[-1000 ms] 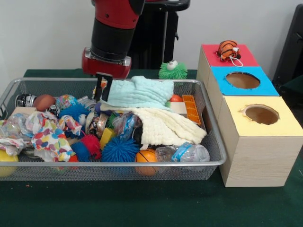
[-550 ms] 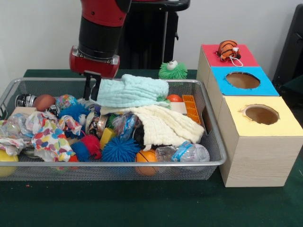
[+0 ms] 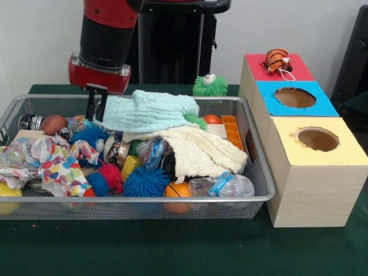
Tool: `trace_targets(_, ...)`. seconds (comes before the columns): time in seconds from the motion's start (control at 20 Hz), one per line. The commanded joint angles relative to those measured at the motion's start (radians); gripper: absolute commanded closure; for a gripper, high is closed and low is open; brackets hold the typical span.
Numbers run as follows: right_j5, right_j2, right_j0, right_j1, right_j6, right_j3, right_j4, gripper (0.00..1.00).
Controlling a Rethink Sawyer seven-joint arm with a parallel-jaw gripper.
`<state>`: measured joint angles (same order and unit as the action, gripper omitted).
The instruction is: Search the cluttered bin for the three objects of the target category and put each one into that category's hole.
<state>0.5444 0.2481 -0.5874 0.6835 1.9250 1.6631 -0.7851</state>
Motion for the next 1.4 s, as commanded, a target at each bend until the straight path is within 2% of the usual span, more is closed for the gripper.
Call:
trace_targets(0.05,0.1,0.11,-0.074,0.002,-0.443,0.007,-0.098,1.0)
trace_targets(0.45,0.165,0.179,-0.167,-0.005,-0.602,-0.064,-0.095,1.0)
trace_targets(0.7,0.189,0.202,-0.201,-0.017,-0.677,-0.101,-0.092,1.0)
trace_targets(1.05,0.2,0.212,-0.23,-0.024,-0.744,-0.129,-0.08,1.0)
trace_targets(1.2,0.188,0.204,-0.237,-0.017,-0.757,-0.119,-0.084,1.0)
trace_targets(1.4,0.197,0.201,-0.231,-0.02,-0.766,-0.144,-0.082,1.0)
